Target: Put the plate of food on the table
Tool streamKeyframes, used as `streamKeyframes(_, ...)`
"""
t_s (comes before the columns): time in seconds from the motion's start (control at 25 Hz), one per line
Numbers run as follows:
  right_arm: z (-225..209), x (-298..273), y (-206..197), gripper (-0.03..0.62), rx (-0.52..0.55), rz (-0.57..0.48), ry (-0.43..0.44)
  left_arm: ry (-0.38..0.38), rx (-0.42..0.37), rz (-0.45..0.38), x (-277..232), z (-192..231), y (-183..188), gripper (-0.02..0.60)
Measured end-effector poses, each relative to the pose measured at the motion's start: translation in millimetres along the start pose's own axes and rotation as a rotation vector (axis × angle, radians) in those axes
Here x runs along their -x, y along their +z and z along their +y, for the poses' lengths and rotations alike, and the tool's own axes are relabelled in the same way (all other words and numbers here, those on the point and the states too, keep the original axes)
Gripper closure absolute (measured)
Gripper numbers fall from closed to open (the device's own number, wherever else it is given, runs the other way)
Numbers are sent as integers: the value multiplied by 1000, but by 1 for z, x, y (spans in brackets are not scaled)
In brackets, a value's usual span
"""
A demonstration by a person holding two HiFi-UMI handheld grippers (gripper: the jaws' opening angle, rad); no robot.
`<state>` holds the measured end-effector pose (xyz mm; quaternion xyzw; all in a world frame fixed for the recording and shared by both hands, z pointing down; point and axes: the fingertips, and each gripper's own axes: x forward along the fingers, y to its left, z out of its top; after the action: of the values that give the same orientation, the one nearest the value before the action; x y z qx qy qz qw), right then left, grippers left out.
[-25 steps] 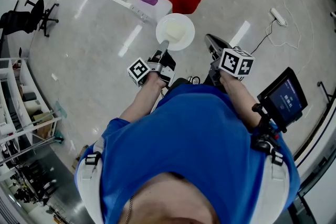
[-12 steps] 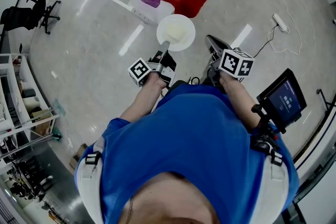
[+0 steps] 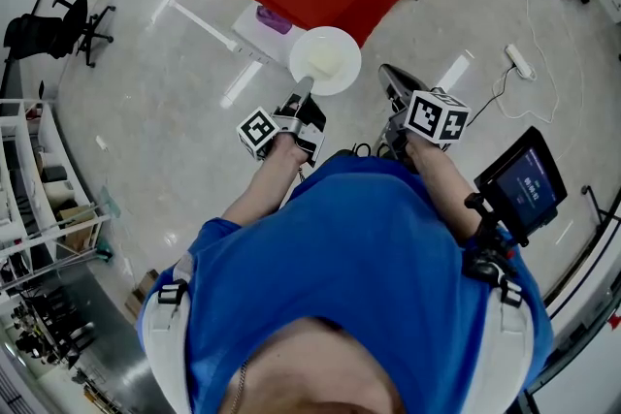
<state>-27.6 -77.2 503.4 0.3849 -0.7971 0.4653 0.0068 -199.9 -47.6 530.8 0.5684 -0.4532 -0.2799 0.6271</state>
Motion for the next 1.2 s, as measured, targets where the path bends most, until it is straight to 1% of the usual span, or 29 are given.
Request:
streamKeyframes(0.28,-3,2,-5,591,-17,5,-11,6,3,12,-2,2,-2,565)
streamKeyframes(0.4,-3,2,-7,592,-16,9,-7,0,-1,6,0,1,-1,565)
streamKeyframes(0.56,0,0,-7,592,-9,13,4,18,12,-6,6,6,-1,565)
streamKeyframes(0.64,2,0,-6,591,-4,15,8,13,4,-13,7,5,1,565)
streamKeyframes(0.76,0,1,-4,591,-17,8,-5,7,-3,7,-1,0,0,565)
streamKeyframes(0.92,-4,3,-9,592,-74,6,-37,49,0,49,-3,3,-1,565)
streamKeyframes(1.12,-2,2,-16,592,-96,17,-36,74,28,30,3,3,2,565)
streamKeyframes(1.2,-3,3,-17,592,-98,16,-39,78,28,30,3,4,3,565)
